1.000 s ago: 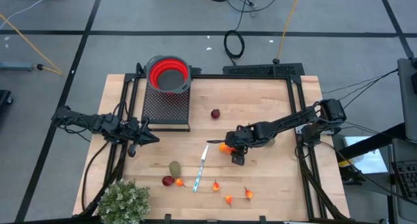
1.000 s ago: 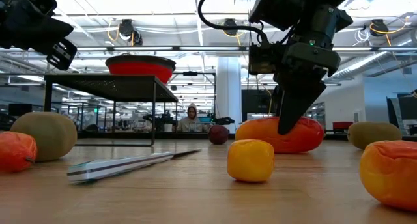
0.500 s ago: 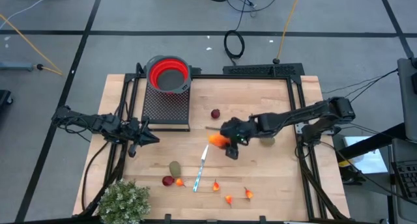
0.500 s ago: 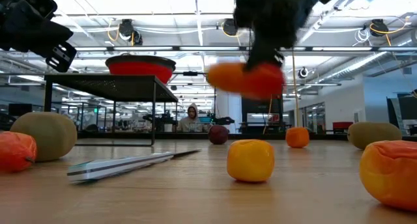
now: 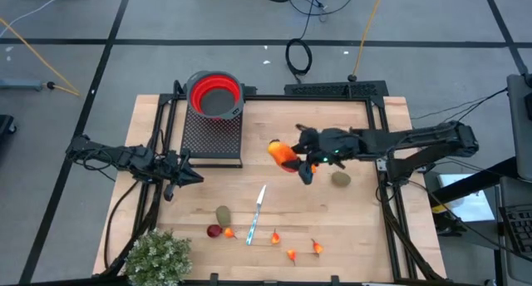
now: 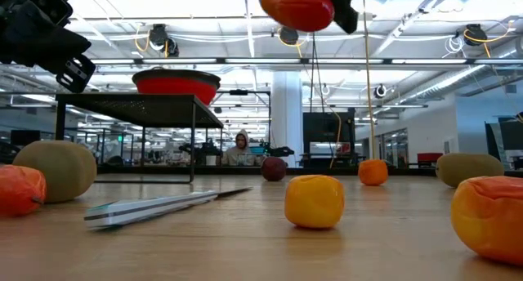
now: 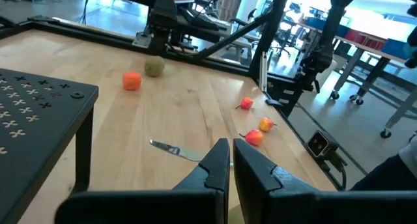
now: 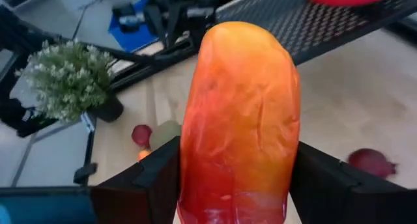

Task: Pick & Place Fruit
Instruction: Put the orange mango into the red strainer bowl on the shelf

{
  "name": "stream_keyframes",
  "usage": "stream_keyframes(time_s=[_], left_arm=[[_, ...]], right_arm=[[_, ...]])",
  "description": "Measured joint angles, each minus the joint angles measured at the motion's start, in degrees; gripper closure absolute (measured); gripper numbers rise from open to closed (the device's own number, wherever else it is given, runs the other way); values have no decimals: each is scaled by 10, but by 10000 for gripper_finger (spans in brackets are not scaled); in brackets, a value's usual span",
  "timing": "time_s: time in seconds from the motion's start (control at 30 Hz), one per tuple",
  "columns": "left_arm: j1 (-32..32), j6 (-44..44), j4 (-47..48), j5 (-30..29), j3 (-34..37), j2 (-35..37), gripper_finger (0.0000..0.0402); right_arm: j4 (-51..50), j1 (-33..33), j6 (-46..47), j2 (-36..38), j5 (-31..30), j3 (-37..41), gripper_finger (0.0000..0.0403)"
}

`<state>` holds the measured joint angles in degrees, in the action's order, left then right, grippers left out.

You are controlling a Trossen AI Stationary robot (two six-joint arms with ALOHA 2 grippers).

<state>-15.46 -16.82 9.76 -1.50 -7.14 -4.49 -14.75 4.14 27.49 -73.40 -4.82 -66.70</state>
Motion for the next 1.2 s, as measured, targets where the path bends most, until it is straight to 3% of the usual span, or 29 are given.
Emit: stream_keyframes(time_s=[0.63, 0.97, 1.2], left_arm=[[0, 0, -1, 0, 0, 0, 382], [0, 1, -1, 0, 0, 0, 382], [0, 1, -2, 0, 0, 0, 382]], right_arm=[[40, -15, -88, 33, 5, 0, 175], [206, -14, -287, 33, 110, 0, 173], [275, -14, -413, 33, 126, 0, 176]])
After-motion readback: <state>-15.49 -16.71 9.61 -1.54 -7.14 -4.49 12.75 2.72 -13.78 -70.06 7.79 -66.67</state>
